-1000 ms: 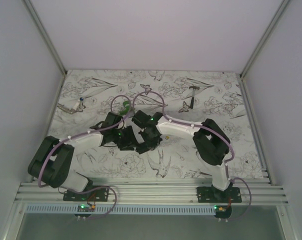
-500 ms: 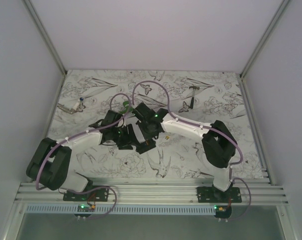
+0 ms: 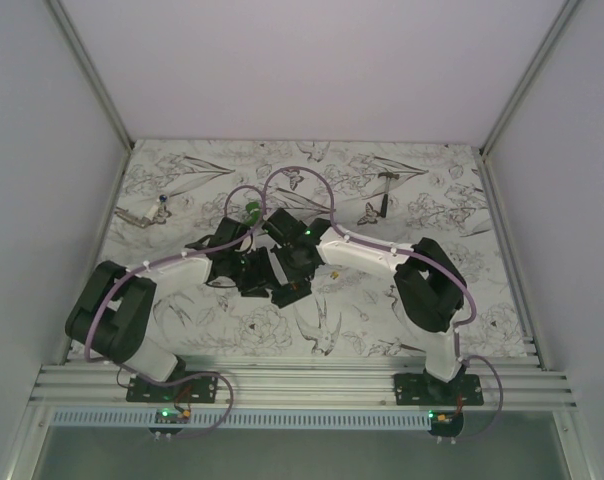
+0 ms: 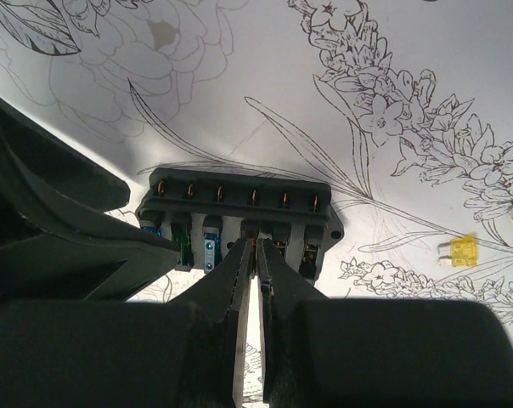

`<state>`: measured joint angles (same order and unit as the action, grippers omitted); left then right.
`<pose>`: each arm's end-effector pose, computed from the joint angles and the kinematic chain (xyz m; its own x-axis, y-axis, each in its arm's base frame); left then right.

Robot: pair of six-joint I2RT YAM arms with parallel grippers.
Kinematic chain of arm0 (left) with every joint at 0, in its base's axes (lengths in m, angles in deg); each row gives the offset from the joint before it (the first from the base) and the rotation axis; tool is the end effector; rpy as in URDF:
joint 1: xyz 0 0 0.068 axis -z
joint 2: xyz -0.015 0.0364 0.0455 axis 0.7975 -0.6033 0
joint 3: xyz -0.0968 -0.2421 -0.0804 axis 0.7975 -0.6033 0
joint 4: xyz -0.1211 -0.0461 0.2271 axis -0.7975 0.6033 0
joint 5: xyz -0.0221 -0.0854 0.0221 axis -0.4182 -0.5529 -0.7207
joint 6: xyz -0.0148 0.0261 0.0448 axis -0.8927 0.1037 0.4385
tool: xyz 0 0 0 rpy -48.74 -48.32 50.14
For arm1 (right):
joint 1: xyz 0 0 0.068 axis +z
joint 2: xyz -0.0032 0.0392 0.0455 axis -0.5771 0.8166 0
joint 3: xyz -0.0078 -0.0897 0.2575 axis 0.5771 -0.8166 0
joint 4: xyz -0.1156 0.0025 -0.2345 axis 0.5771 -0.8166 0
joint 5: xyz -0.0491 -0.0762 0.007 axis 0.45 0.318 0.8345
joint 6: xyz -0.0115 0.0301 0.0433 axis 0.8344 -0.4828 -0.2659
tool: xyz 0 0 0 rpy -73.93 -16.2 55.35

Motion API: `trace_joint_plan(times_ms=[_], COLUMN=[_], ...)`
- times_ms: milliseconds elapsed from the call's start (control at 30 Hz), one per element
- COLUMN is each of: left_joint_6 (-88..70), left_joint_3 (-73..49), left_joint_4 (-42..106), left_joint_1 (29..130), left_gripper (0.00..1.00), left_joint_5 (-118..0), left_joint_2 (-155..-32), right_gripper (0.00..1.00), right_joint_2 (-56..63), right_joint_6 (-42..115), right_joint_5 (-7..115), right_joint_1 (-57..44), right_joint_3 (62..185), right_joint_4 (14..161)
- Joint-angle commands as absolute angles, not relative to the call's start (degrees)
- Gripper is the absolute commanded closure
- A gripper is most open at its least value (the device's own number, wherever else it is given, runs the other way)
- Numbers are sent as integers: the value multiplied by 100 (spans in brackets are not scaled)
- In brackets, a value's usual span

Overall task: Snap on the fuse box
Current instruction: Install the fuse at the fuse box base.

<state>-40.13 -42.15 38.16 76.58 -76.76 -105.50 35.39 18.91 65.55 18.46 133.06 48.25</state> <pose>0.2616 -0.1319 0.1634 -0.9341 -0.2598 -0.2448 -0.0227 0.7275 -0.6857 0.2440 0.3275 0.1950 -0.8213 -0.4273 -0.3779 -0.4926 0.8653 0.0923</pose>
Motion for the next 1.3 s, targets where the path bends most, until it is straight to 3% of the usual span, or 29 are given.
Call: trace_joint_plan(times_ms=[0, 433, 633, 867, 1267], left_joint_6=[-4017, -4057, -4070, -4074, -4087], left_joint_3=[-4157, -4151, -4150, -4175, -4299], left_joint_4=[3775, 3724, 3713, 3700, 3702], left_joint_1=[7697, 7706, 7706, 7704, 7706], left_gripper=[52, 56, 59, 61, 62], left_joint_5=[-7784, -7844, -7872, -7880, -7813], left_joint_2=[-10632, -10762, -10842, -10911, -10996], right_gripper=[87, 88, 100, 100, 100], right_joint_2=[3523, 3508, 3771, 4132, 5088], right_joint_6=[1909, 1870, 1834, 1820, 1736], right_joint_5=[6510, 6305, 6267, 6298, 7334], right_joint_1=[1811, 1810, 1802, 1744, 1650], right_joint_3=[13499, 13491, 13563, 13353, 12973], right_joint_4=[4680, 4607, 4312, 3863, 3551])
